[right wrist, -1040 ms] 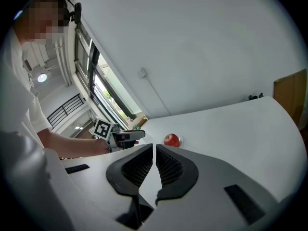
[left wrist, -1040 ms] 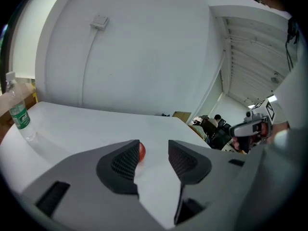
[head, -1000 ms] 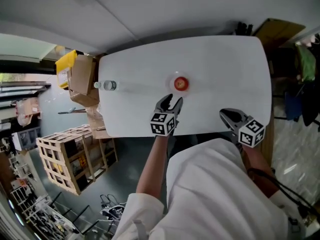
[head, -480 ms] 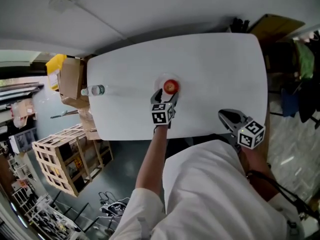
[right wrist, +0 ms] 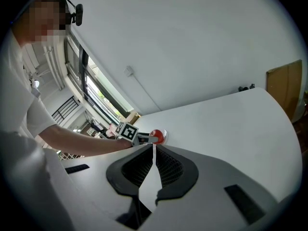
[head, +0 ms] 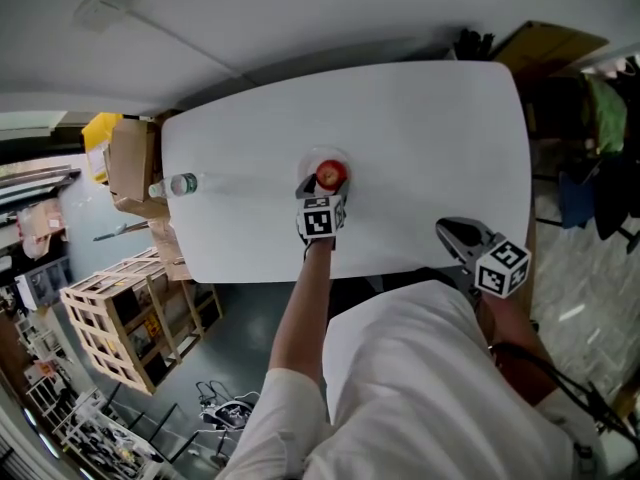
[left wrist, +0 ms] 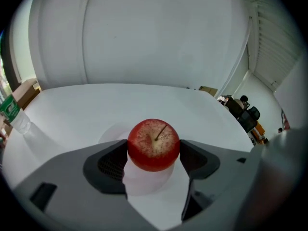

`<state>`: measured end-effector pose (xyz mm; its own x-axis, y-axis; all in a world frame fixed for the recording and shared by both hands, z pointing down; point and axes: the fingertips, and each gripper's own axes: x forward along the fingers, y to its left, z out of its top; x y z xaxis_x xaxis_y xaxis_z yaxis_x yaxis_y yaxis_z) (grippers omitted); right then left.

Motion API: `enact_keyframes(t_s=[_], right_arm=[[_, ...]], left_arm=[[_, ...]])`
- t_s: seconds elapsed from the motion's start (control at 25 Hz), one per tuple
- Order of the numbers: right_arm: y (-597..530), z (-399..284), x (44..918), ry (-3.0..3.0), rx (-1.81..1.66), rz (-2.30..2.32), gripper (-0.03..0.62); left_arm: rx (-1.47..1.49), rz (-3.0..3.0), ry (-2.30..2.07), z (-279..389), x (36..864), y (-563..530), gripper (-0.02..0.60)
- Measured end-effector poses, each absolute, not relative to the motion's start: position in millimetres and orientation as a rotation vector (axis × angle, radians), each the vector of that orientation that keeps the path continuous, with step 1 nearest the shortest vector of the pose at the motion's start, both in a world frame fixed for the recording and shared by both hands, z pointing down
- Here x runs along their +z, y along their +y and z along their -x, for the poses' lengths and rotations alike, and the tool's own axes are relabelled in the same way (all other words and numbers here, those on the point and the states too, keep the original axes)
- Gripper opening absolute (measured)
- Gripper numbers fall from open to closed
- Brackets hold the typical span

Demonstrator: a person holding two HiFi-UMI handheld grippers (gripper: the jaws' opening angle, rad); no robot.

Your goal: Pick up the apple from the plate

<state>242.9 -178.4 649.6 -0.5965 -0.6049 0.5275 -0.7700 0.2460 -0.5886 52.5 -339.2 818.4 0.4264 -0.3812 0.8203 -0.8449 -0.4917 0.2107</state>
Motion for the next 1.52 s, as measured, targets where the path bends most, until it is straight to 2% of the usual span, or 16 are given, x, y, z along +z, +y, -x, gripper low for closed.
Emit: enact_keyframes(t_s=[0.52,0.96,1.52], right_arm=[[-183.5,-229.4,651.2,-2.36,1.255,-1.233,0.044],[-172.4,-178.1,630.9,-2.424,1.184,-1.18,0.044],[-113.1,-125.7,600.0,-2.468,1.106,-1.229,0.044]], left_arm=[[0.737,-2.078,-1.034,-48.4,778.0,-328.9,0.339],[0.525,-2.122,-1.078,1.6,702.4,-292.2,0.337],[0.34,-2.19,-1.028,61.8,624.7,-193.6,0.337]])
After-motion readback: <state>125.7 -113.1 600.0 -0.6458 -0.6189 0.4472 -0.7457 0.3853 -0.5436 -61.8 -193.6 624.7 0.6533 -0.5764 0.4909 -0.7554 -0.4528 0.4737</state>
